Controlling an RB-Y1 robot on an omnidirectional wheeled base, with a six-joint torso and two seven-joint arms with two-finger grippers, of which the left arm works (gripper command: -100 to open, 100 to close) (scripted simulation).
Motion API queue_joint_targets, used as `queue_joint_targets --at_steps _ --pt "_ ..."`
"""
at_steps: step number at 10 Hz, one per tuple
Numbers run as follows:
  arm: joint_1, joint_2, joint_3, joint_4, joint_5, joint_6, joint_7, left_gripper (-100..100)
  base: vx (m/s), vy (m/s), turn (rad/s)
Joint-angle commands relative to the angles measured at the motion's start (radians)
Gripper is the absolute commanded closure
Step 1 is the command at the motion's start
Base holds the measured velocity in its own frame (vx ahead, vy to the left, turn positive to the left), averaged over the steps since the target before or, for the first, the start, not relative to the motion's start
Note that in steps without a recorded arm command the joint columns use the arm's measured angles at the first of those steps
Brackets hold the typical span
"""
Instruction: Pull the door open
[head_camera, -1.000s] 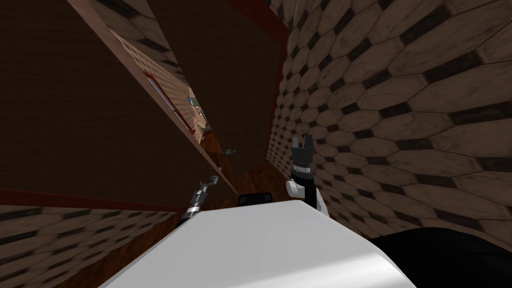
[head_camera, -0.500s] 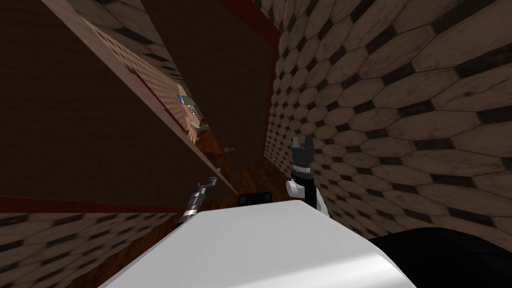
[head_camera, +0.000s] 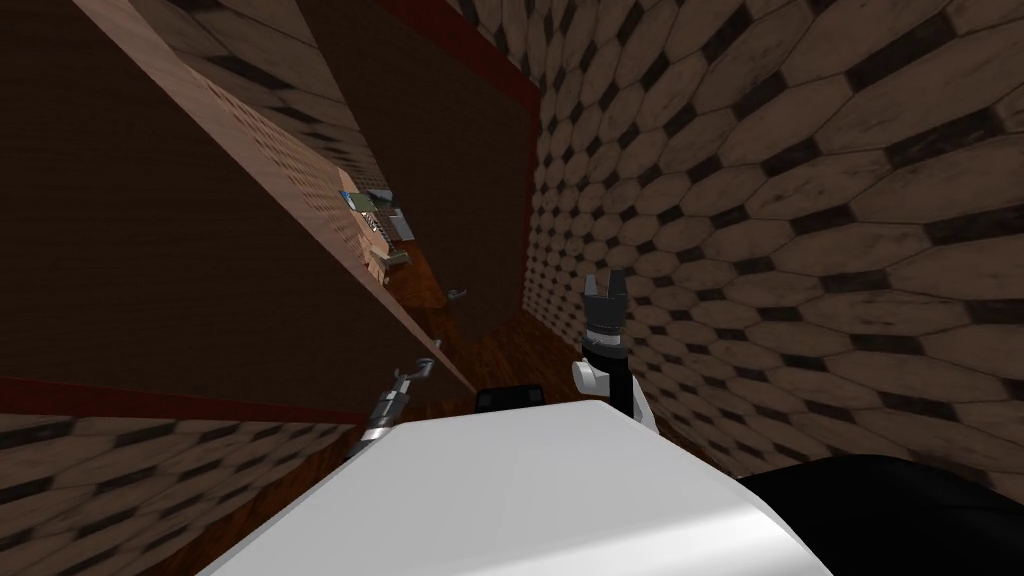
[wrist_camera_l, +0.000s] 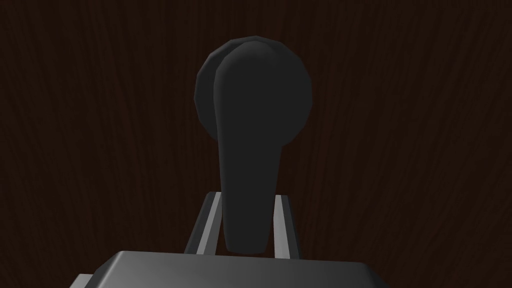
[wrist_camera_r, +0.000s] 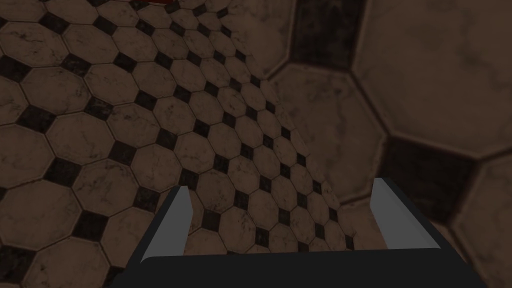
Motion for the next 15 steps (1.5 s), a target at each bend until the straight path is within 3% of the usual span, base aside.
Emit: queue_joint_targets --at_steps 1,4,7,8,11,15 --pt "0.0 0.0 0.0 0.0 0.0 0.0 0.0 100 -0.092 0.04 -0.033" --pt "-0.042 -0.008 -0.015 0.021 0.018 0.024 -0.016 100 -0.195 0.02 -0.099" --pt "-0.111 -0.019 -0.036 0.052 0.046 0.059 -0.042 100 -0.236 0.045 -0.165" --pt "-0.111 -0.019 -0.036 0.052 0.046 0.059 -0.042 100 -0.153 0.035 -0.045" --pt "-0.157 -0.027 -0.05 0.073 0.066 0.084 -0.06 100 -0.087 0.026 -0.073" --pt "-0.192 -0.033 -0.06 0.09 0.08 0.102 -0.074 100 -0.087 0.024 -0.067"
